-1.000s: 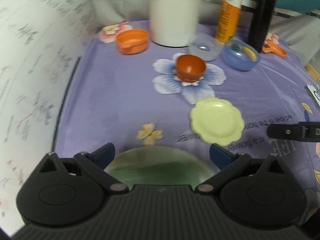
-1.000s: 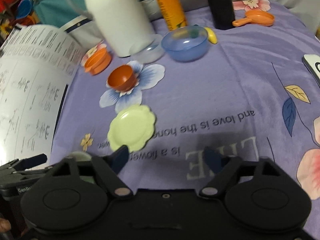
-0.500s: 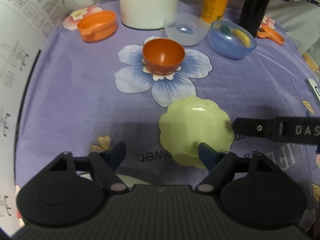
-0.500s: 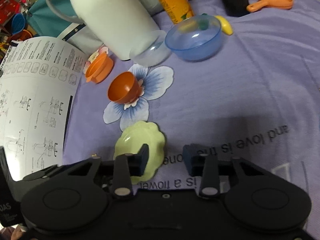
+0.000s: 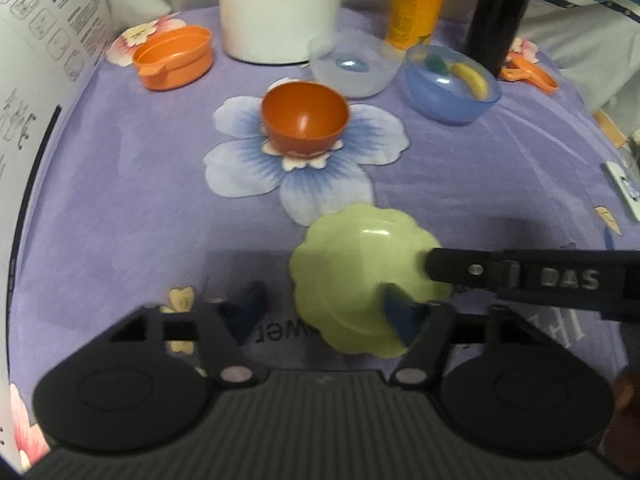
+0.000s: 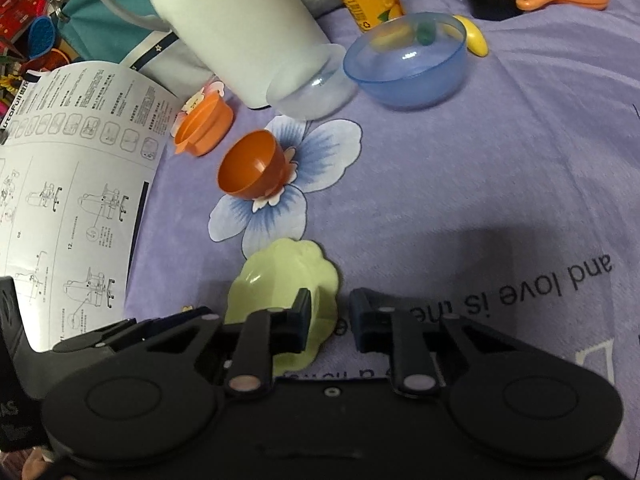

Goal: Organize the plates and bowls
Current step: 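Lift the yellow flower plate and carry it onto the green plate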

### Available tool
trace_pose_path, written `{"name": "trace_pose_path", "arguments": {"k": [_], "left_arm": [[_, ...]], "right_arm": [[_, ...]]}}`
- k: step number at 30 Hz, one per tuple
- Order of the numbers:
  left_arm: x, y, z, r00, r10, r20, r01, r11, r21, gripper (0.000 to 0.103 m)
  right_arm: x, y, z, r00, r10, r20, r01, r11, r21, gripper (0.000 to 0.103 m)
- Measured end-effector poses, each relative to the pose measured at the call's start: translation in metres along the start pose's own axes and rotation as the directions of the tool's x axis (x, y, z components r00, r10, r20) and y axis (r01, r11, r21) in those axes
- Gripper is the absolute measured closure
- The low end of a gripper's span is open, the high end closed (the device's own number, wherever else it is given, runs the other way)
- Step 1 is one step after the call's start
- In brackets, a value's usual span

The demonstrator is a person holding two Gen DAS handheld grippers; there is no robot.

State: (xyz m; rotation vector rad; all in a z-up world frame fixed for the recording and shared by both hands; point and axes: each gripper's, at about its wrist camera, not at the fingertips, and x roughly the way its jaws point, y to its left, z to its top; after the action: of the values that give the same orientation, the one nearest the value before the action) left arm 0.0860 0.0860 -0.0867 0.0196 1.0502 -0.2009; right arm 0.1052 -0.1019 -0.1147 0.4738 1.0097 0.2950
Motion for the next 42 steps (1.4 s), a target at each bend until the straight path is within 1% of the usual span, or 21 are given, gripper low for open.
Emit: {"name": "trace_pose_path", "arguments": {"k": [2, 3, 6, 11, 14, 16, 18, 21, 25, 29, 33, 42], "left_arm": [[-0.001, -0.002, 0.001, 1.0, -0.017, 0.004, 0.017, 1.0, -0.004, 0.066], [-0.001, -0.002, 0.0, 1.0, -0.012, 0.008, 0.012, 1.0, -0.007, 0.067], [-0.001, -0.003, -0.002, 1.0, -0.01, 0.017, 0.01, 1.0, -0.008, 0.067], [-0.001, -0.003, -0.001, 1.0, -0.009, 0.019, 0.009, 1.0, -0.002, 0.066], [0.0, -0.005, -0.002, 1.0, -0.002, 0.019, 0.002, 1.0, 0.003, 0.062], [0.0, -0.007, -0.001, 1.0, 0.002, 0.019, -0.002, 1.0, 0.007, 0.062], [-0.001, -0.01, -0.001, 1.0, 0.013, 0.016, -0.013, 1.0, 0.009, 0.062], [-0.005, -0.013, -0.002, 1.0, 0.029, 0.011, -0.029, 1.0, 0.011, 0.064], [-0.011, -0.012, -0.006, 1.0, 0.03, -0.003, -0.03, 1.0, 0.002, 0.065], [-0.02, -0.008, -0.012, 0.999, 0.033, -0.003, -0.033, 0.999, -0.014, 0.065], [-0.032, -0.005, -0.016, 0.999, 0.033, 0.007, -0.033, 0.999, -0.028, 0.065], [-0.074, 0.004, -0.025, 0.997, 0.054, 0.053, -0.051, 0.997, -0.051, 0.066]], "right_arm": [[0.001, 0.001, 0.0, 1.0, -0.005, 0.006, 0.005, 1.0, -0.01, 0.082], [0.001, 0.003, 0.0, 1.0, -0.012, 0.009, 0.012, 1.0, -0.022, 0.082], [0.0, 0.009, -0.004, 0.999, -0.031, 0.025, 0.033, 0.997, -0.068, 0.082], [0.0, 0.008, -0.004, 0.999, -0.027, 0.038, 0.03, 0.997, -0.072, 0.082], [0.0, 0.008, -0.005, 0.999, -0.031, 0.042, 0.034, 0.996, -0.078, 0.082], [0.0, 0.009, -0.005, 0.998, -0.033, 0.044, 0.037, 0.996, -0.079, 0.082], [-0.001, 0.009, -0.005, 0.999, -0.036, 0.038, 0.039, 0.996, -0.075, 0.082], [-0.003, 0.012, -0.004, 0.999, -0.048, 0.019, 0.05, 0.996, -0.071, 0.078], [-0.006, 0.012, -0.008, 0.999, -0.046, -0.004, 0.046, 0.998, -0.049, 0.078], [-0.01, 0.014, -0.012, 0.999, -0.037, -0.023, 0.036, 0.999, -0.034, 0.078], [-0.018, 0.022, -0.015, 0.999, -0.033, -0.024, 0.032, 0.998, -0.046, 0.077], [-0.043, 0.049, -0.021, 1.0, -0.008, -0.013, 0.007, 0.997, -0.073, 0.077]]}}
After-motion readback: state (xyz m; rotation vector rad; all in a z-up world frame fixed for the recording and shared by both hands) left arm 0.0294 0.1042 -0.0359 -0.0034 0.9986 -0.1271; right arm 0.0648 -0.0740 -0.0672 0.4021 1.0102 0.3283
